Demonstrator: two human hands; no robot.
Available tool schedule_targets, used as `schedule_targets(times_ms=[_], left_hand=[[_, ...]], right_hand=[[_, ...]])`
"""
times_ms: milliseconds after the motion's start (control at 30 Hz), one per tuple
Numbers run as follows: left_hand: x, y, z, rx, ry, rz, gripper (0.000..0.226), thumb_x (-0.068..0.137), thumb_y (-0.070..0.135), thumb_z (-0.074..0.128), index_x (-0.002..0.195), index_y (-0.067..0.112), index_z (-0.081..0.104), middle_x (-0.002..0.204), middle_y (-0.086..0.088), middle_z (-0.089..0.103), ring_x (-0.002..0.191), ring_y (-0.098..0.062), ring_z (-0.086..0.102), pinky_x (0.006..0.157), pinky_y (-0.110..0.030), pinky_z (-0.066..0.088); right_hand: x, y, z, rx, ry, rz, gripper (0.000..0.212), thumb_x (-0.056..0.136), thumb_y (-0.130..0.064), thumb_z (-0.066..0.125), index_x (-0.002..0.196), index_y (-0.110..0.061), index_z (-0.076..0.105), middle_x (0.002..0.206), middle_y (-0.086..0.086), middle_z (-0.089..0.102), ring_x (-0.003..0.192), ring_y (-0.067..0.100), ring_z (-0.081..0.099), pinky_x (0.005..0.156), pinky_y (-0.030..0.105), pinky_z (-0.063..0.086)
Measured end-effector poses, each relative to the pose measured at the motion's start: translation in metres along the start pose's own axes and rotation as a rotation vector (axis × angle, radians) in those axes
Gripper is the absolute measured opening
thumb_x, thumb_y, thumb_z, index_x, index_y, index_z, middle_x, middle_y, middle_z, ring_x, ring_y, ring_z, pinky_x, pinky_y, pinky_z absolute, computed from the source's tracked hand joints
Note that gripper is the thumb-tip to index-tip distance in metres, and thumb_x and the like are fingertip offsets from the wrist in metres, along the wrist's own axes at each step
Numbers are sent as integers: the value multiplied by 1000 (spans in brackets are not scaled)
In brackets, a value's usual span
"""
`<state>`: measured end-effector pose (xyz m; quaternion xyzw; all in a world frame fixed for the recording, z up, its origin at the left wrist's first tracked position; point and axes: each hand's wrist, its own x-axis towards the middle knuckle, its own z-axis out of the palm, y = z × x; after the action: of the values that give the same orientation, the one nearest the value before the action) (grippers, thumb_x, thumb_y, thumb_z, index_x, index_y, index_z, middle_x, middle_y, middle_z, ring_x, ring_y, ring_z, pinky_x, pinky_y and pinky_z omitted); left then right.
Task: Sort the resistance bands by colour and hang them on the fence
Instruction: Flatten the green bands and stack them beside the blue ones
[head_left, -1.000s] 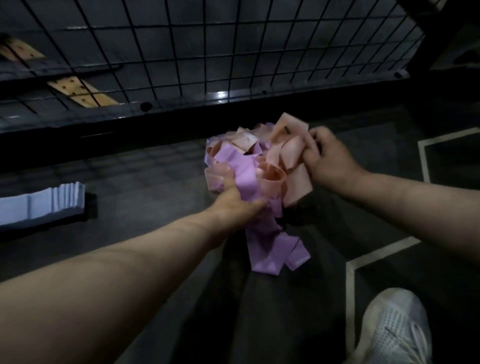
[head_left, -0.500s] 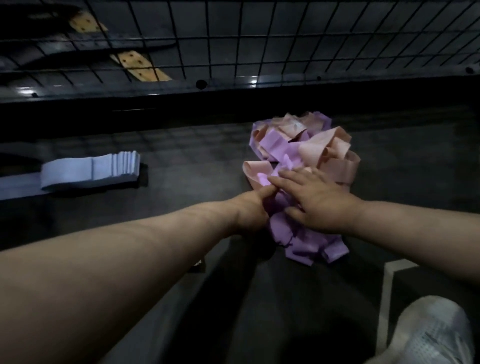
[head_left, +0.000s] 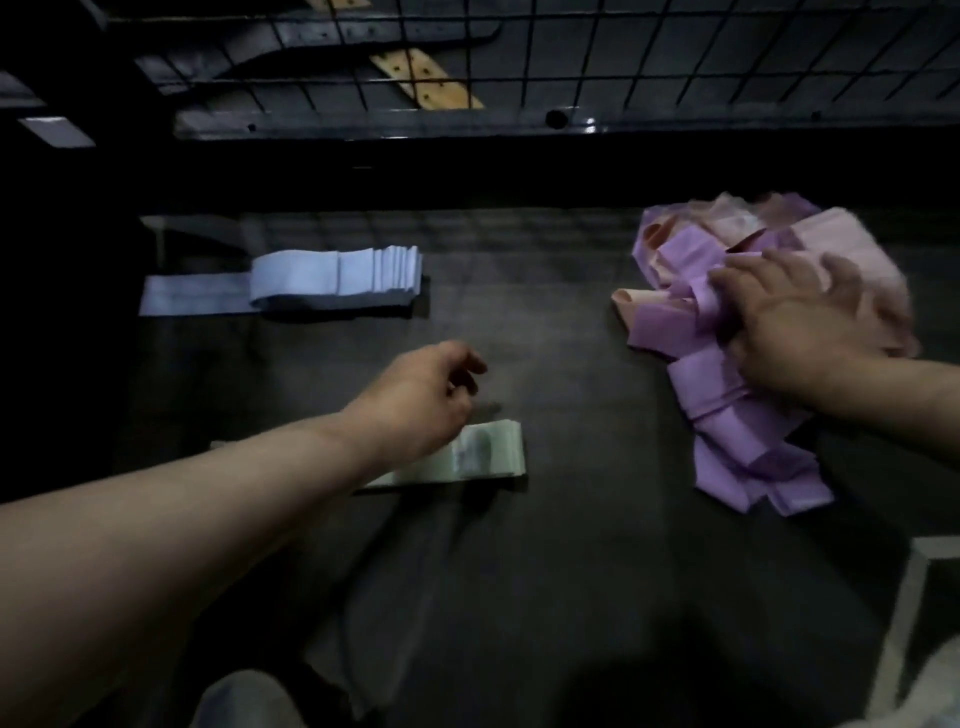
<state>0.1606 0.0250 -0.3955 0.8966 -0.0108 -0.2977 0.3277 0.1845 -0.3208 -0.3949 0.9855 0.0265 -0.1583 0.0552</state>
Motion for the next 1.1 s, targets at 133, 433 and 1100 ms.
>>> schedule_targets(times_ms=[133,433,1100], left_hand=[[-22,-54,-20,183,137,12,31,88,19,62,118,25,67,112,1,61,98,-18,62,93,-28,48],[-59,-97,-22,728,-97,287,88,68,69,67,144,31,44,136,0,46,128,-23,42,106,-39,30],[-88,-157,-50,-198,430,-749,72,84,41,70,144,16,39,144,-14,41,131,-32,44,110,-36,37]], right_hand=[[-8,-50,-3,16,47,-208,75,71,-31,48,143,-14,47,156,10,36,147,32,24,116,62,10],[-50,-183,24,633,-604,62,48,89,-59,58,112,-17,50,106,6,66,98,28,64,84,35,51],[-73,-229,19,189,-38,-712,46,88,-42,45,115,-10,63,125,17,54,110,38,55,91,43,47]])
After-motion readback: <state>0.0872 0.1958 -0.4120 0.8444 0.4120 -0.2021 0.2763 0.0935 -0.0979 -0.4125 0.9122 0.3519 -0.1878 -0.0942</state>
